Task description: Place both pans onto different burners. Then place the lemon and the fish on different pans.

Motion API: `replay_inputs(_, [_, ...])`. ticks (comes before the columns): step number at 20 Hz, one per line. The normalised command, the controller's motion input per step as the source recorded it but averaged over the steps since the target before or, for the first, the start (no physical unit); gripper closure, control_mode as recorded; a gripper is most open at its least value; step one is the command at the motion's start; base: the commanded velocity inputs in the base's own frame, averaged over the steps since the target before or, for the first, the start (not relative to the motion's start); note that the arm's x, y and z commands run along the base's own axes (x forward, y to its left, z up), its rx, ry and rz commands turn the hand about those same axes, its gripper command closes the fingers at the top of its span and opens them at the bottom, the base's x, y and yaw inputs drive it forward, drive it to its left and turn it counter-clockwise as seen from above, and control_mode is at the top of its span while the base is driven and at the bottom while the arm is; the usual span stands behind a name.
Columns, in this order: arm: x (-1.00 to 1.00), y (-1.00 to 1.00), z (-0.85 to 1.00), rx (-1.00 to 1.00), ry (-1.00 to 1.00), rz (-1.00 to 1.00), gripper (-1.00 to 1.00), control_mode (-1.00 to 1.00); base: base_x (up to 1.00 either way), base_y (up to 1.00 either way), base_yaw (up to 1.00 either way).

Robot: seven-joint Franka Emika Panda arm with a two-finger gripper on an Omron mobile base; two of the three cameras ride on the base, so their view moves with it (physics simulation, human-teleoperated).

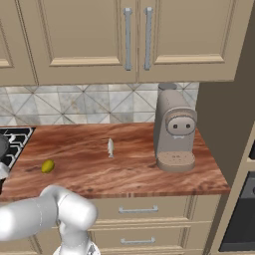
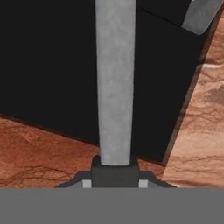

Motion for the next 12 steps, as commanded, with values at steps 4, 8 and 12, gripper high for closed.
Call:
replay_inputs(4, [-0.33,0.00,-0.01,0.02,0.16,-0.09,1.00,-1.00,0.00,0.00,0.00])
replay_inputs(8, [-0.40,0.09,0.06,0.06,0.16,-0.02,1.00,-1.00,0.00,0.00,0.00])
replay_inputs(12, [-0.27,0.30,0.00,0.02,0.15,0.00,1.00,-1.00,0.00,0.00,0.00])
